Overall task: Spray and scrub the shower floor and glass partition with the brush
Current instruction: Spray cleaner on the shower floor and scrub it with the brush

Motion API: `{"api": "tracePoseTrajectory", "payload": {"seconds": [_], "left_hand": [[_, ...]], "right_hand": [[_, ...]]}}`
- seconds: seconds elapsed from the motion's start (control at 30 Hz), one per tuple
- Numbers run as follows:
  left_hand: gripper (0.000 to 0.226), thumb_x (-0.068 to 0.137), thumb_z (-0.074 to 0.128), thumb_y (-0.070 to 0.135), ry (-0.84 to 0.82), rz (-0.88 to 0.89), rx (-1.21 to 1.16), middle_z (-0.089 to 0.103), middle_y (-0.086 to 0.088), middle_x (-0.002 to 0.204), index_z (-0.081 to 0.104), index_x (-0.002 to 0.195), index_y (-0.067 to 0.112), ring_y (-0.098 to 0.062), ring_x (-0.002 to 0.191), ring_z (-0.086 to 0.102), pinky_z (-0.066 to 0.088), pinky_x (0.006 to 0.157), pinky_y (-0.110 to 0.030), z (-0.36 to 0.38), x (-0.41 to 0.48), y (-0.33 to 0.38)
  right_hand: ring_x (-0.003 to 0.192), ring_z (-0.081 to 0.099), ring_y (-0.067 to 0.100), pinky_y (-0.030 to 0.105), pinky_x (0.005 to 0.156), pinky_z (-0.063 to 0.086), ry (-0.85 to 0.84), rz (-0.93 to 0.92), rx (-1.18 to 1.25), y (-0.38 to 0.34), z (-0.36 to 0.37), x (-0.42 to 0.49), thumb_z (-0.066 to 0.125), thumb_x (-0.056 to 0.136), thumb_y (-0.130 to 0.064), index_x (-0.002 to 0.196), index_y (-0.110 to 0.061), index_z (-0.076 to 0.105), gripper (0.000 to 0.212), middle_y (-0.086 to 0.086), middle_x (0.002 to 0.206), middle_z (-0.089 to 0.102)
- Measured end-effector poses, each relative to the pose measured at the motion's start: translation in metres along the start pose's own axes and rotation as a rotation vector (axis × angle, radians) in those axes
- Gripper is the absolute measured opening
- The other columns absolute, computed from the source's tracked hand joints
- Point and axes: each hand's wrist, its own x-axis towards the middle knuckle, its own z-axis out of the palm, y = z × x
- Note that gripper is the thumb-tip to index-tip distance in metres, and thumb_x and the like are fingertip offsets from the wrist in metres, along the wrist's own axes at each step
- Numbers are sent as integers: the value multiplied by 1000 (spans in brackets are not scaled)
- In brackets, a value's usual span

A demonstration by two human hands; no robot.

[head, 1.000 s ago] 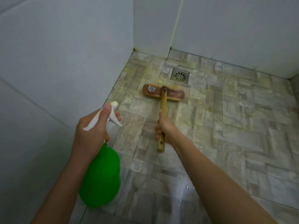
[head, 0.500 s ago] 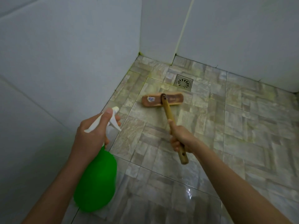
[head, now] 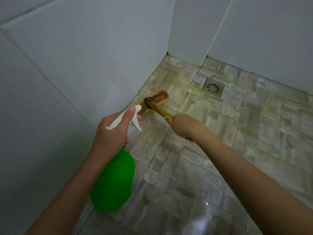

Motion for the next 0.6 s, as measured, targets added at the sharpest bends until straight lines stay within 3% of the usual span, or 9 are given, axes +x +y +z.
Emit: {"api": "tracePoseTrajectory", "payload": {"seconds": [0.07, 0.17, 0.23, 0.3, 0.43, 0.53, 0.6], "left_hand": [[39, 99, 50, 50, -4, 23, -7, 71, -1, 63, 79, 87, 29, -6, 41, 53, 48, 48, -25, -2, 2, -1], [43, 90, 54, 64, 5, 40, -54, 76, -14, 85, 79, 91, 29, -13, 44, 54, 48, 51, -33, -4, 7, -2], [46, 83, 50, 68, 24, 32, -65, 77, -11, 87, 78, 88, 32, -14, 43, 54, 48, 52, -34, -1, 7, -2], [33, 90, 51, 61, 41, 37, -78, 78, -4, 87, 77, 82, 41, -13, 44, 54, 48, 51, -32, 2, 7, 1], [31, 90, 50, 60, 42, 36, -96, 77, -12, 90, 75, 74, 52, -35, 64, 65, 49, 54, -35, 11, 9, 9], [36, 91, 50, 60, 48, 65, -80, 77, -8, 87, 77, 75, 43, -17, 46, 55, 48, 53, -32, 23, 10, 12], [34, 98, 51, 54, 61, 66, -73, 77, -4, 84, 77, 80, 39, -11, 42, 51, 47, 51, -30, 26, 8, 14]], "right_hand": [[64, 51, 22, 31, 61, 40, 16, -102, -137, -8, -8, 33, 23, 100, -55, 92, -7, 52, 56, 7, 78, 52], [60, 49, 21, 31, 65, 39, 52, -160, -231, 26, -36, 60, 23, 98, -58, 68, -11, 46, 60, 10, 78, 53], [56, 47, 19, 30, 61, 38, 71, -139, -305, 68, -55, 56, 24, 97, -58, 62, -13, 42, 60, 10, 70, 51], [53, 47, 20, 30, 57, 37, 69, -95, -362, 99, -70, 50, 24, 94, -62, 60, -11, 44, 64, 9, 64, 49], [55, 46, 20, 32, 59, 38, 97, -181, -420, 72, -77, 80, 23, 97, -60, 63, -10, 43, 63, 8, 66, 48], [57, 46, 19, 32, 61, 37, 123, -242, -310, 48, -55, 106, 23, 97, -60, 67, -12, 42, 59, 7, 70, 50], [61, 49, 22, 32, 64, 39, 120, -237, -296, 73, -51, 101, 21, 95, -62, 71, -9, 48, 64, 10, 73, 53]]}}
